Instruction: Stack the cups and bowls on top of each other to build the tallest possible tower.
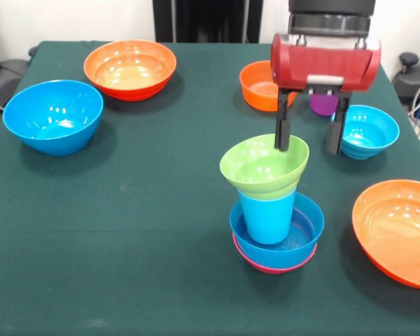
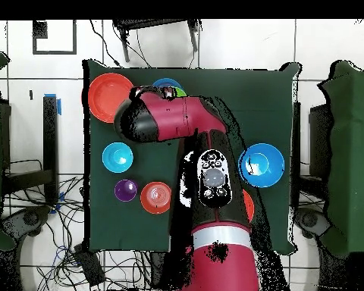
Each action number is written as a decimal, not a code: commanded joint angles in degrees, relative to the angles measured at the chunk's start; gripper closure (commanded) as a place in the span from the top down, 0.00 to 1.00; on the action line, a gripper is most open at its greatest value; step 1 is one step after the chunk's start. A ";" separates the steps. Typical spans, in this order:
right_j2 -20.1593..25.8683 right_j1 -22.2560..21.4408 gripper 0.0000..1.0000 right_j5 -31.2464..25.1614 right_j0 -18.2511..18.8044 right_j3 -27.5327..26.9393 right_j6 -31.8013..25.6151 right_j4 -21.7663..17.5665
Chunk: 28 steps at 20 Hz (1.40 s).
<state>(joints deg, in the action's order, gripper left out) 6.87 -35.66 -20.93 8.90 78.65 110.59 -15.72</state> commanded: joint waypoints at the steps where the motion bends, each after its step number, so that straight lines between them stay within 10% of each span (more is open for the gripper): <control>1: 2.57 -8.28 1.00 -14.50 -1.40 7.85 2.18 4.10; 12: 1.93 -17.58 1.00 -26.00 -2.40 11.51 1.89 9.01; 28: 4.00 -9.67 1.00 -10.91 2.66 14.66 -1.99 2.77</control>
<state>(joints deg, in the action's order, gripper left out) 7.16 -51.21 -34.28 11.64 86.88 110.60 -8.00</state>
